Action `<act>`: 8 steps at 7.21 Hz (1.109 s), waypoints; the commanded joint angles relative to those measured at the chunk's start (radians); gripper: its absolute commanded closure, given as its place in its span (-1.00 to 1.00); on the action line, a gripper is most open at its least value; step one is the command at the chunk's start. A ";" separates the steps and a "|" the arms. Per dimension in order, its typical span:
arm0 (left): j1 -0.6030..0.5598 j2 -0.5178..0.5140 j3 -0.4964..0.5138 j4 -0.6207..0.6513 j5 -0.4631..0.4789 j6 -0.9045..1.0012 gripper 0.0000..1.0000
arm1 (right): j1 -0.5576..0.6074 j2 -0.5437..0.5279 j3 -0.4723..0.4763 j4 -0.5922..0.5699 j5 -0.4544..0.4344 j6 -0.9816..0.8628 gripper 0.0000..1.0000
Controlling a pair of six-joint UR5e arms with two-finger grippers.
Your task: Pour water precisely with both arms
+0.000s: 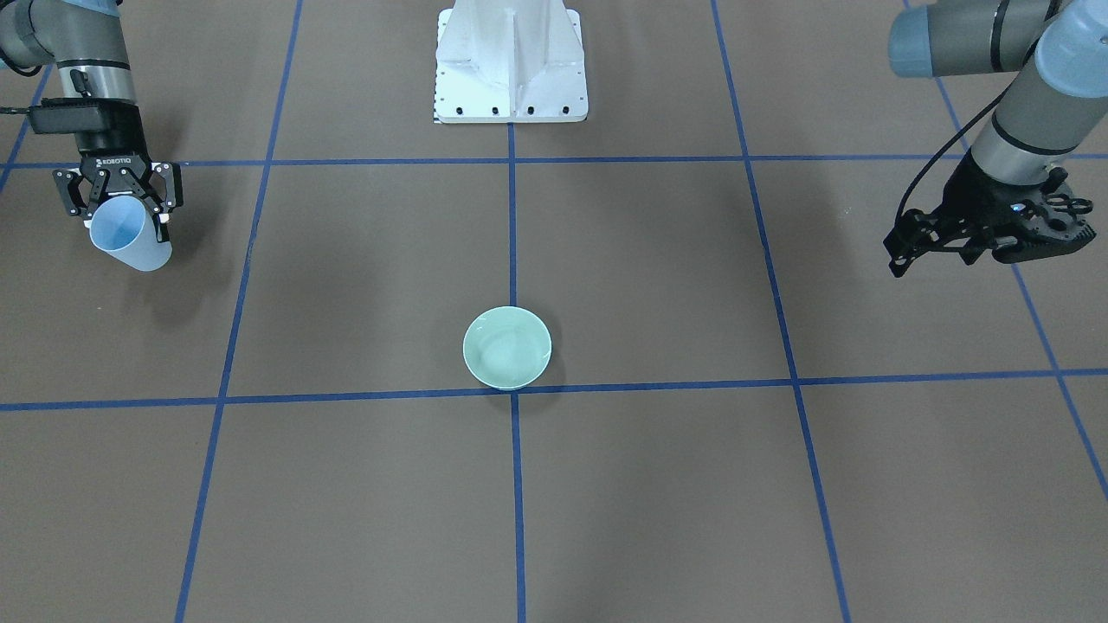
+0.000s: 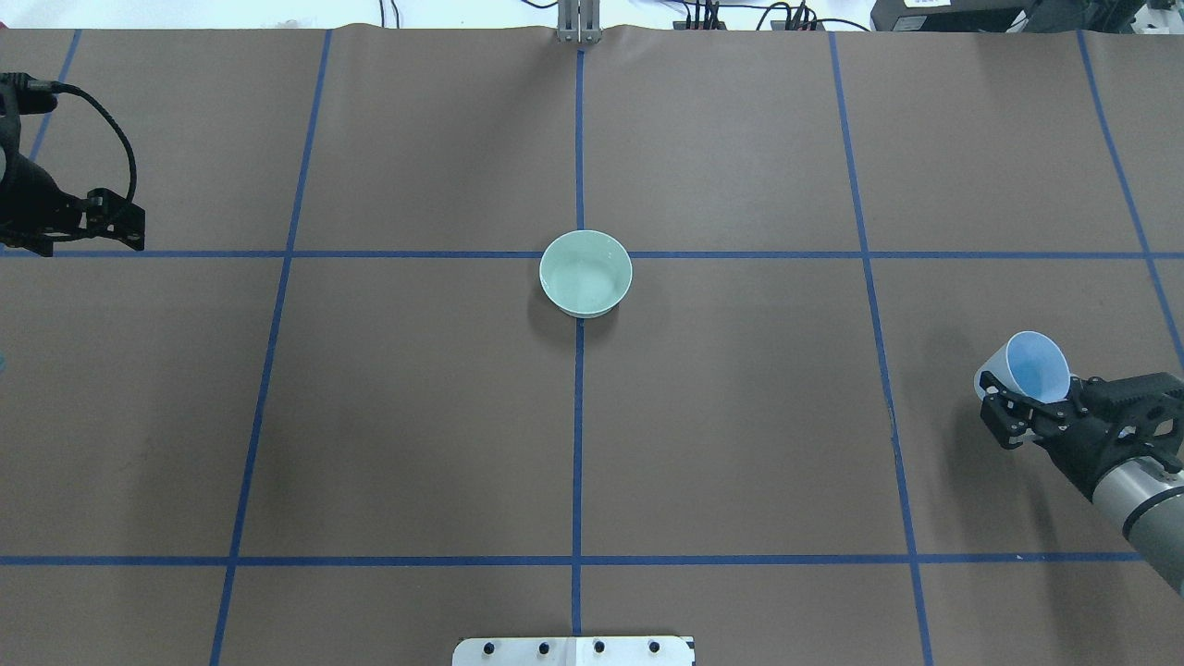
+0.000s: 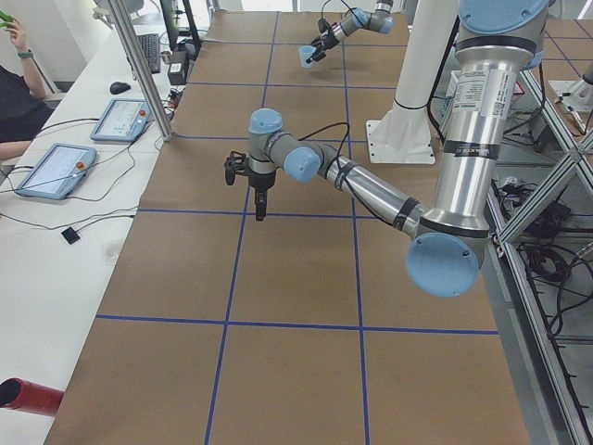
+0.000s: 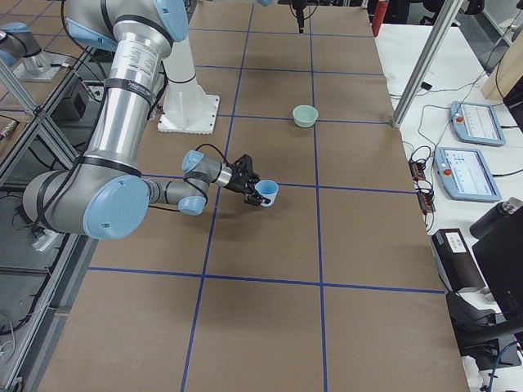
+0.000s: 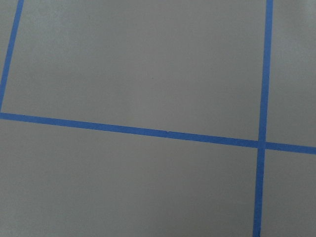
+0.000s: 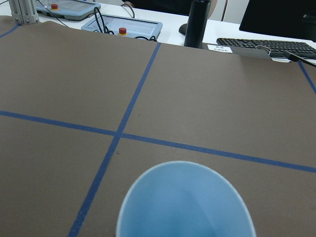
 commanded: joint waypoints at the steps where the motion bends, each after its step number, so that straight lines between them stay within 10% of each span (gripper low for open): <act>1: 0.002 0.000 0.003 0.000 0.000 0.003 -1.00 | -0.016 0.001 -0.017 0.014 -0.009 0.001 0.76; 4: 0.002 0.000 0.005 0.000 0.000 0.006 -1.00 | -0.048 0.003 -0.045 0.014 -0.032 -0.001 0.69; 6: 0.002 0.002 0.006 0.000 0.000 0.009 -1.00 | -0.054 0.003 -0.048 0.014 -0.035 -0.002 0.02; 7: 0.002 0.002 0.006 0.000 0.000 0.010 -1.00 | -0.057 0.004 -0.055 0.014 -0.044 -0.005 -0.95; 8: 0.002 0.002 0.009 0.000 0.000 0.010 -1.00 | -0.061 0.013 -0.055 0.015 -0.055 -0.005 -0.97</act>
